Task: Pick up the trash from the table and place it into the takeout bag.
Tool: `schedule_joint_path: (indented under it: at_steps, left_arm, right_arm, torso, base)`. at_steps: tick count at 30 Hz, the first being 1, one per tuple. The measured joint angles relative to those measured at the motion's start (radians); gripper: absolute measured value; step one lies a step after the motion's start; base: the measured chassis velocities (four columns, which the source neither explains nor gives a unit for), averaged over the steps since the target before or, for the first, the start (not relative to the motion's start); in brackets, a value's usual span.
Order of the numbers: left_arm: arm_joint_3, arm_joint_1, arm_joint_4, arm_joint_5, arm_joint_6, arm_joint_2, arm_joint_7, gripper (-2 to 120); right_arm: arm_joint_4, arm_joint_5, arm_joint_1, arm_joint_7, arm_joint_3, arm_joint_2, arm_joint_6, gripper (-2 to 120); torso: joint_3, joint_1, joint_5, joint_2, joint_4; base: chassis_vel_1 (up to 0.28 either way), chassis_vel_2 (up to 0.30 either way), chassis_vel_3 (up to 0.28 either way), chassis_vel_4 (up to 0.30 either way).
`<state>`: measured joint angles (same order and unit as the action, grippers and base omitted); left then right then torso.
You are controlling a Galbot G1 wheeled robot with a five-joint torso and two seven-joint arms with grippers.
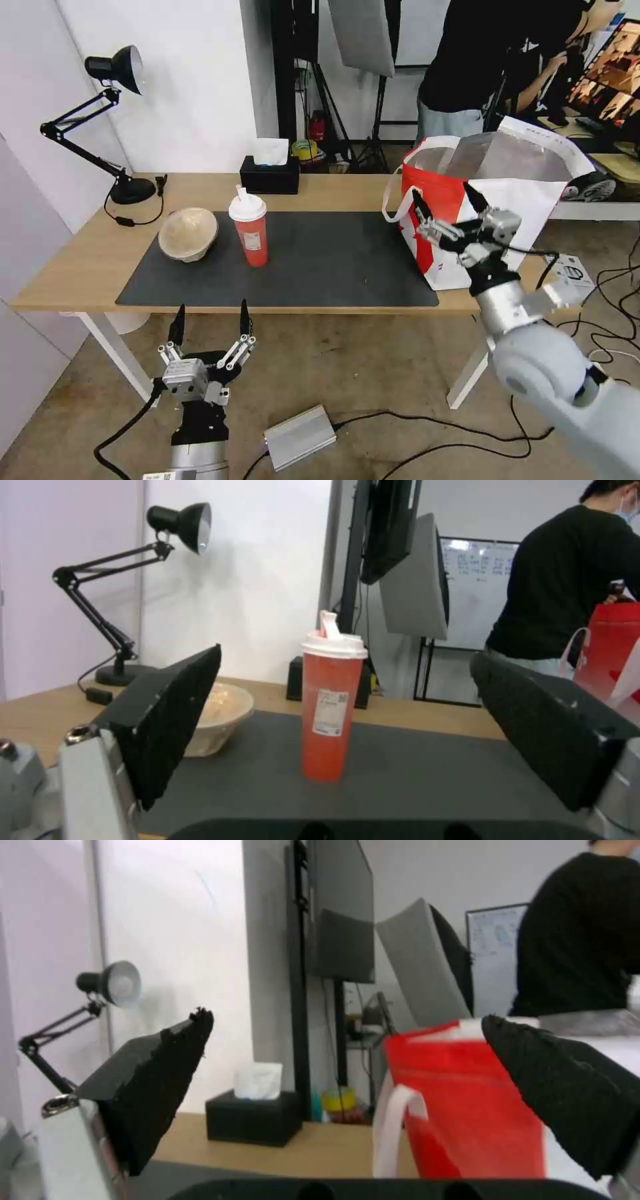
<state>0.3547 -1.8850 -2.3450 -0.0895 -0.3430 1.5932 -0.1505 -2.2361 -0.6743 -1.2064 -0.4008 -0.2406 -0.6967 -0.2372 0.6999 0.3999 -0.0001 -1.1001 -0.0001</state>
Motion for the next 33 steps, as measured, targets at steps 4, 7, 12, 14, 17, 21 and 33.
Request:
schedule_joint_path:
  at_steps: [4,7,12,14,17,21,33]
  left_arm:
    - [0.0,-0.001,0.0,-0.003,0.0,0.0,0.0,100]
    - [0.003,-0.003,-0.002,-0.003,0.0,0.0,0.0,100]
    - [0.008,-0.005,-0.003,-0.003,-0.001,0.0,0.0,100]
    - [0.01,-0.001,-0.003,-0.003,-0.001,0.0,0.0,100]
    - [0.01,0.001,-0.003,-0.003,-0.001,0.0,0.0,100]
    - [0.006,0.003,-0.001,-0.002,-0.001,0.0,0.0,100]
    - [0.006,0.002,0.002,0.0,-0.002,-0.001,-0.001,100]
  right_arm:
    - [-0.013,0.031,-0.034,-0.036,0.0,-0.015,0.0,100]
    - [-0.021,0.07,-0.064,-0.063,0.002,-0.031,0.009,100]
    - [-0.015,0.142,-0.101,-0.087,0.005,-0.049,0.027,100]
    - [-0.015,0.169,-0.134,-0.093,0.009,-0.062,0.034,100]
    - [-0.015,0.194,-0.157,-0.103,0.018,-0.072,0.04,100]
    - [-0.015,0.228,-0.196,-0.114,0.034,-0.088,0.042,100]
    - [-0.018,0.298,-0.329,-0.137,0.051,-0.148,0.035,100]
  torso:
    - [0.0,0.0,0.0,0.0,0.0002]
    - [0.0,0.0,0.0001,0.0,0.0001]
    - [0.0,0.0,0.0001,0.0,0.0002]
    - [0.0,0.0,0.0001,0.0,0.0001]
    - [0.0,0.0,0.0,0.0,0.0001]
    - [0.0,0.0,0.0001,0.0,0.0001]
    - [0.0,0.0,0.0001,0.0,0.0002]
  base:
    - [0.0,0.0,0.0,0.0]
    - [0.0,0.0,0.0,0.0]
    - [0.0,0.0,0.0,0.0]
    - [0.0,0.0,0.0,0.0]
    - [0.0,0.0,0.0,0.0]
    - [0.0,0.0,0.0,0.0]
    - [0.0,0.0,0.0,0.0]
